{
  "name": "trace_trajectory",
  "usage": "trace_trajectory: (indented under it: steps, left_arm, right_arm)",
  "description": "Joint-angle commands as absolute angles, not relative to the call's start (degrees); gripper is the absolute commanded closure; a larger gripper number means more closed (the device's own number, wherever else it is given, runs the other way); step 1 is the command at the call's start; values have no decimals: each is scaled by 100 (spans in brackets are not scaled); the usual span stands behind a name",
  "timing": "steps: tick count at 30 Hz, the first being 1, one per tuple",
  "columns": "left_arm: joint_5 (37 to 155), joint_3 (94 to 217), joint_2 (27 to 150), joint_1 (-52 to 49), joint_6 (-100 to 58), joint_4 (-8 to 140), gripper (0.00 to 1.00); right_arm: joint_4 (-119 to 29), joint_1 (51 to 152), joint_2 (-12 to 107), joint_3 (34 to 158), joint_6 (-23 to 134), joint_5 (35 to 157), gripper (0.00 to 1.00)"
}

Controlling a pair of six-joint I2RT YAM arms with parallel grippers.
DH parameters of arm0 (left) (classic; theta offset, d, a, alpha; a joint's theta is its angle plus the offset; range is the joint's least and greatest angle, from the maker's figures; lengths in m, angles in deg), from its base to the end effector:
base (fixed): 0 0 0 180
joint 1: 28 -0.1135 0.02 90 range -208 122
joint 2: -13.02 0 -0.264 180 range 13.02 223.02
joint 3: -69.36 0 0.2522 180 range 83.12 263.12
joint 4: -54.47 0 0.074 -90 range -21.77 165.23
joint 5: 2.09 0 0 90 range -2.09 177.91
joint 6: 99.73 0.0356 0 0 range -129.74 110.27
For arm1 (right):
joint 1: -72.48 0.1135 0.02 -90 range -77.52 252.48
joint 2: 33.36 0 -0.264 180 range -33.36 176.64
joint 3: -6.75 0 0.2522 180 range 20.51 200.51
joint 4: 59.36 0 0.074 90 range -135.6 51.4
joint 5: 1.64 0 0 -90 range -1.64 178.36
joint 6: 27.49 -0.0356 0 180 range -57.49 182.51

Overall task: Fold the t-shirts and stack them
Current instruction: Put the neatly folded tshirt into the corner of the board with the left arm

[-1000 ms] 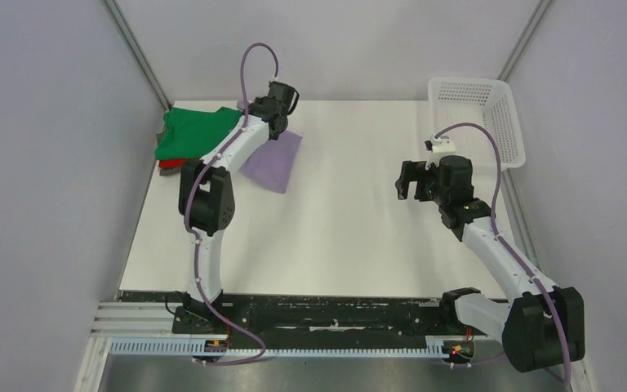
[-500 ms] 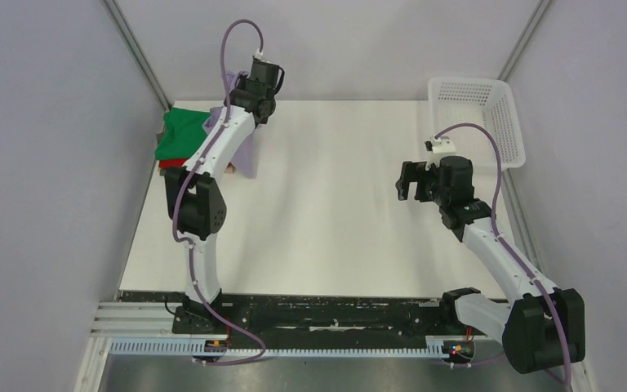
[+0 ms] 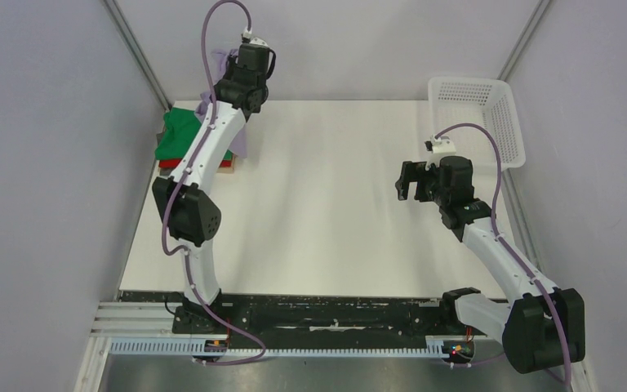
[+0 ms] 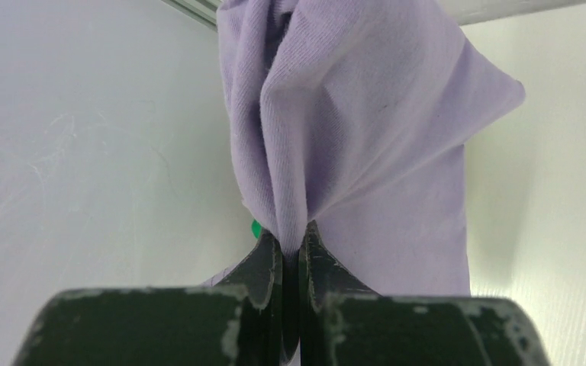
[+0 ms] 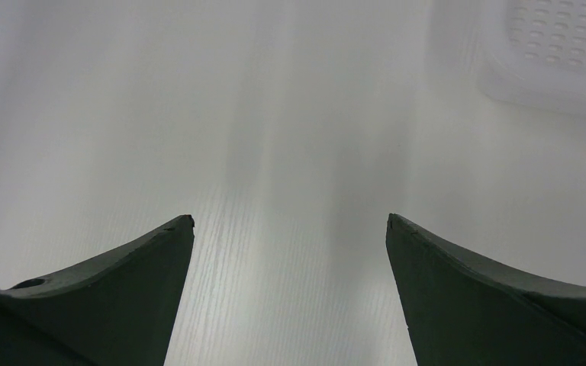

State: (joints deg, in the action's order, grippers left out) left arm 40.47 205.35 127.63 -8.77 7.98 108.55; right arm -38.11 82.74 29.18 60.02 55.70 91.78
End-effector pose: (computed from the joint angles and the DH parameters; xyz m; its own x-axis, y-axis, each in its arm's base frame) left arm 0.4310 -0.1226 0.3925 -0.5962 0.4259 -0.6806 -0.1901 0.7487 0.6351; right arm 0.2373 0.0451 0.2515 -0.5233 0.0256 -0.8518 -0.1675 0.9770 0.1322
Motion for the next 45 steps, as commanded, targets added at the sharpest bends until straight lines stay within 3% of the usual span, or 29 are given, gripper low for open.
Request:
trace_trajectory:
  steps: [1,14,45]
  left_arm:
    - [3989,20812,12348,-941,1071,10717,98]
    - [4329,20396,12947,-1718,1229,10130,98]
    - [3731,20620,14783,-3131,1243,8794,98]
  right_arm:
    - [-3944,8245,2801,5980,5536,9197,2]
    - [-3756,8250,2842,6082,5589,9246,2]
    - [-4116,8249,3503,5910,5763,8387,2]
